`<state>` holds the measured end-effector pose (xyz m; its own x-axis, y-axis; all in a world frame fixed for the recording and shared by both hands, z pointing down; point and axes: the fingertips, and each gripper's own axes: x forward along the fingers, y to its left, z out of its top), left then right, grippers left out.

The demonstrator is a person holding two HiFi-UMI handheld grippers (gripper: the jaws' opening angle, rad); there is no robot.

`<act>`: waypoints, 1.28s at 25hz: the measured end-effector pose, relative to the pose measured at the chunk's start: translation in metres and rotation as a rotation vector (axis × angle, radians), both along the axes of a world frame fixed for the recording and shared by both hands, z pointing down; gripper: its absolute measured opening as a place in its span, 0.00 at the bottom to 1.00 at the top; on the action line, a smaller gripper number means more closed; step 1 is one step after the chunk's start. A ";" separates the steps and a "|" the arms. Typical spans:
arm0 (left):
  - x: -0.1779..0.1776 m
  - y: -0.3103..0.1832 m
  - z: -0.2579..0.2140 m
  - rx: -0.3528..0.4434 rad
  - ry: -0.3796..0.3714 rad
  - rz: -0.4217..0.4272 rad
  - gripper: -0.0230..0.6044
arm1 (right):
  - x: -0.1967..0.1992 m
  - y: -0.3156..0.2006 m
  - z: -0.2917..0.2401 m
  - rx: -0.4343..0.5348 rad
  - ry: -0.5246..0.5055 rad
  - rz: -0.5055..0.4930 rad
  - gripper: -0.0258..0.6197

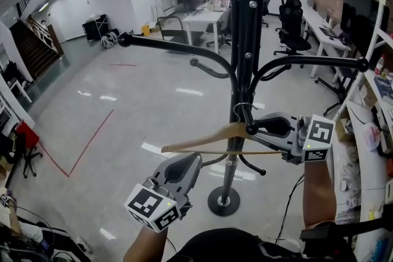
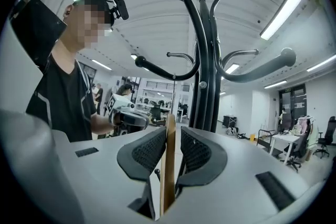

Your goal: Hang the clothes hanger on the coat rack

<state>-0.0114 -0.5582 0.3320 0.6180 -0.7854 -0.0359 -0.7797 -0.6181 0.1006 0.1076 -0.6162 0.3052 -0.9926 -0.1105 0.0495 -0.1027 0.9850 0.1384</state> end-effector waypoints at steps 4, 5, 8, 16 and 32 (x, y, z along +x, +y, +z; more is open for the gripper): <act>0.000 0.001 0.000 0.002 0.001 0.011 0.04 | 0.009 -0.002 -0.001 0.036 -0.008 0.025 0.15; -0.001 0.002 0.001 0.002 0.002 0.012 0.04 | 0.010 -0.002 -0.002 0.041 -0.010 0.030 0.15; -0.004 0.003 0.001 0.000 0.006 0.013 0.04 | 0.013 -0.001 -0.004 0.062 -0.013 0.050 0.15; -0.009 0.009 0.001 0.001 0.014 0.025 0.04 | 0.032 -0.005 -0.020 0.084 -0.074 0.172 0.15; -0.022 0.039 0.001 0.016 0.070 0.053 0.04 | 0.077 0.028 -0.060 0.205 -0.080 0.693 0.07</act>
